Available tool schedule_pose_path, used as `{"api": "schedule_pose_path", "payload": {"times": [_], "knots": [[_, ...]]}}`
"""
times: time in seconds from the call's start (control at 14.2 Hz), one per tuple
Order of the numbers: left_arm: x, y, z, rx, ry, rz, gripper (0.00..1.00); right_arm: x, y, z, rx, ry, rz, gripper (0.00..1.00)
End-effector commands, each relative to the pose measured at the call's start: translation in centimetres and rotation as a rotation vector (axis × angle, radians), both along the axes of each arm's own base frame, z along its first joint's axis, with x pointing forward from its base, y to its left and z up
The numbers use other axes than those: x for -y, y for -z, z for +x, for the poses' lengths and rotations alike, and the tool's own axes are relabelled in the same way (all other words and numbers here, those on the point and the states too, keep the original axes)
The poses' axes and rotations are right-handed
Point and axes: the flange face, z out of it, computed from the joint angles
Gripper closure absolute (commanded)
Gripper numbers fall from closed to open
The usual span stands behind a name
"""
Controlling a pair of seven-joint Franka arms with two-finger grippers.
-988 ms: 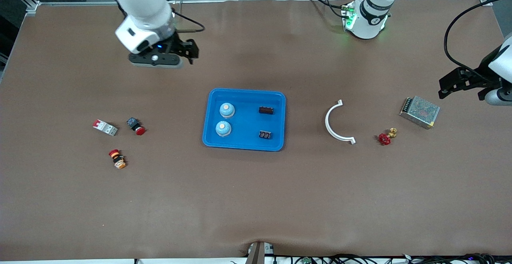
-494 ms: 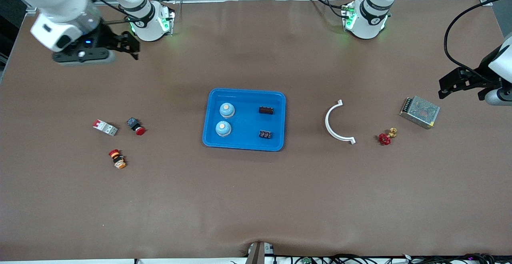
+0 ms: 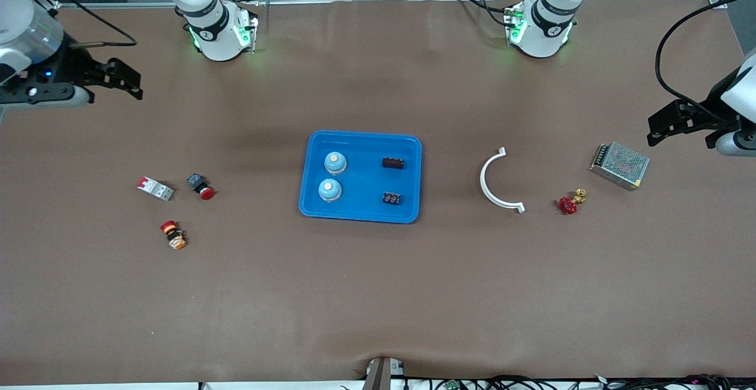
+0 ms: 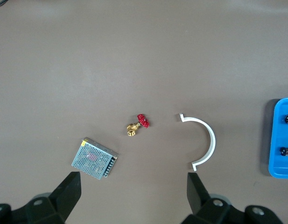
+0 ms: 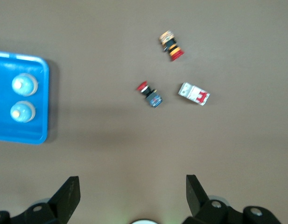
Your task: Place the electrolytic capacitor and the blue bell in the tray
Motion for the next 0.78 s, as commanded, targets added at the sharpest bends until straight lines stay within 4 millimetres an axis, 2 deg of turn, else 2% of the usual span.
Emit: {"api": "schedule_pose_path", "payload": {"times": [0.0,0.14,0.42,0.49,0.71], "knots": [[0.3,-0.3,0.3,0.013,-0.009,-0.010,0.00,1.5,0.5,1.2,0.044,0.007,-0.053,0.00],[0.3,-0.3,0.3,0.013,-0.009,-0.010,0.00,2.3,0.8,3.4,0.055,0.028,-0.057,0.00],[0.4,-0.1,0.3,0.010,-0.007,-0.010,0.00,2.6,-2.6,7.7,0.093,0.040,-0.055,0.00],[0.4,-0.1,0.3,0.010,-0.007,-0.010,0.00,2.8,-2.8,8.3,0.089,0.046,-0.052,0.00],[0.4,-0.1,0.3,0.010,-0.007,-0.010,0.00,3.0,-2.5,8.6,0.082,0.038,-0.052,0.00]]}}
